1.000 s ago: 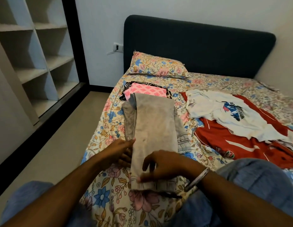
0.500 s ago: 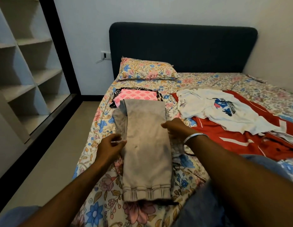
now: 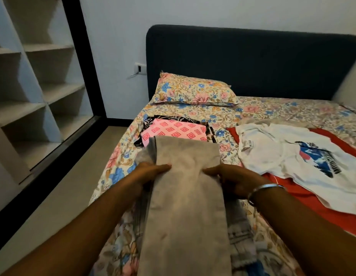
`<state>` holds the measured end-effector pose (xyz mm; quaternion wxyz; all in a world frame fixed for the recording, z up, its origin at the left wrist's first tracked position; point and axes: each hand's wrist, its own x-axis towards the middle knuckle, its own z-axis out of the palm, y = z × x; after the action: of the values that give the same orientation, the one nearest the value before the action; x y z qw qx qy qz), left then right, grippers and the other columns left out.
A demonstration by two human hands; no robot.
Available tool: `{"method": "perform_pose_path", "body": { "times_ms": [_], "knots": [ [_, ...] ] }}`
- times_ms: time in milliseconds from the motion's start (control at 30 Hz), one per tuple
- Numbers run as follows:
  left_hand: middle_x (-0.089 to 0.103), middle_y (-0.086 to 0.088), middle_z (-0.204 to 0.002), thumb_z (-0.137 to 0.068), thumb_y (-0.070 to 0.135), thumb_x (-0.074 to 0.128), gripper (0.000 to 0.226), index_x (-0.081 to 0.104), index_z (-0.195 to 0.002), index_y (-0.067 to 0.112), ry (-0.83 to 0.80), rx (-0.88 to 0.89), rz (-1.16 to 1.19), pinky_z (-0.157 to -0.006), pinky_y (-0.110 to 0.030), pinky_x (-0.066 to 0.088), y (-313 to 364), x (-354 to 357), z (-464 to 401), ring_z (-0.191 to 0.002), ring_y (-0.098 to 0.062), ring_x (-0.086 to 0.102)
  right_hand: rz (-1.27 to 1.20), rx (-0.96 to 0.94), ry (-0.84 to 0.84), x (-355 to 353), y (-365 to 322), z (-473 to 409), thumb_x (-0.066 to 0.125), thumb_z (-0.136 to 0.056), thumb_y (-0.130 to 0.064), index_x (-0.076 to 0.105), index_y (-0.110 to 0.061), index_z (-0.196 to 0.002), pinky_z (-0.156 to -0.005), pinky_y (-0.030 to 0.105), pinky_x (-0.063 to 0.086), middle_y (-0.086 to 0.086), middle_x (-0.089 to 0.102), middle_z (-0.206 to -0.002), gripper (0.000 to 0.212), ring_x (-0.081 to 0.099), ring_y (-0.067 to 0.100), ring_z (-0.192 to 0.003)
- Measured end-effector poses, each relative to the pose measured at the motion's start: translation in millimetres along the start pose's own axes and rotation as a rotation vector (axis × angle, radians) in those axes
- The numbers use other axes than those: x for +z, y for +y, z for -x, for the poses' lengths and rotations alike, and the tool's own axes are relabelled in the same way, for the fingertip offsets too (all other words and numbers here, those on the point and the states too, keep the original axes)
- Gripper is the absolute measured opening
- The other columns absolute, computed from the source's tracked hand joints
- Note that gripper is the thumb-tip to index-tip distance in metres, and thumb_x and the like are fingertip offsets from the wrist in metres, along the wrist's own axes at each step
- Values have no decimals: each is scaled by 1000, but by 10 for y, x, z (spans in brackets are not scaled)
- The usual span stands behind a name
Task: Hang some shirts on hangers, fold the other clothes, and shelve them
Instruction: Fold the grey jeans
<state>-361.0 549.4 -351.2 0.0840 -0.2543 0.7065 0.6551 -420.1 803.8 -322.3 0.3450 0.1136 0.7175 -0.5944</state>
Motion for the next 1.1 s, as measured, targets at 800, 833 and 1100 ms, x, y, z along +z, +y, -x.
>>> {"method": "perform_pose_path", "body": {
  "times_ms": [800, 833, 1100],
  "knots": [
    [75, -12, -114, -84, 30, 79, 47, 64, -124, 11, -287, 109, -40, -89, -39, 59, 129, 91, 269, -103, -28, 73, 88, -181, -122, -105, 24, 175, 75, -86, -11, 65, -10, -125, -94, 48, 57, 13, 74, -111, 40, 70, 34, -107],
    [75, -11, -112, -84, 22, 79, 41, 64, -121, 12, -268, 130, -30, -85, -38, 60, 120, 118, 429, -100, -27, 74, 98, -199, -113, -58, 52, 298, 73, -86, -3, 64, -8, -125, -83, 44, 61, 14, 75, -109, 41, 72, 33, -101],
    [76, -12, -110, -92, 14, 70, 45, 55, -134, 12, -158, 126, 335, -64, -40, 61, -736, 323, 1204, -96, -32, 74, 351, -198, 44, -50, 533, 715, 86, -72, -9, 63, -6, -121, -89, 39, 57, 11, 70, -110, 54, 66, 27, -99]
  ]
}}
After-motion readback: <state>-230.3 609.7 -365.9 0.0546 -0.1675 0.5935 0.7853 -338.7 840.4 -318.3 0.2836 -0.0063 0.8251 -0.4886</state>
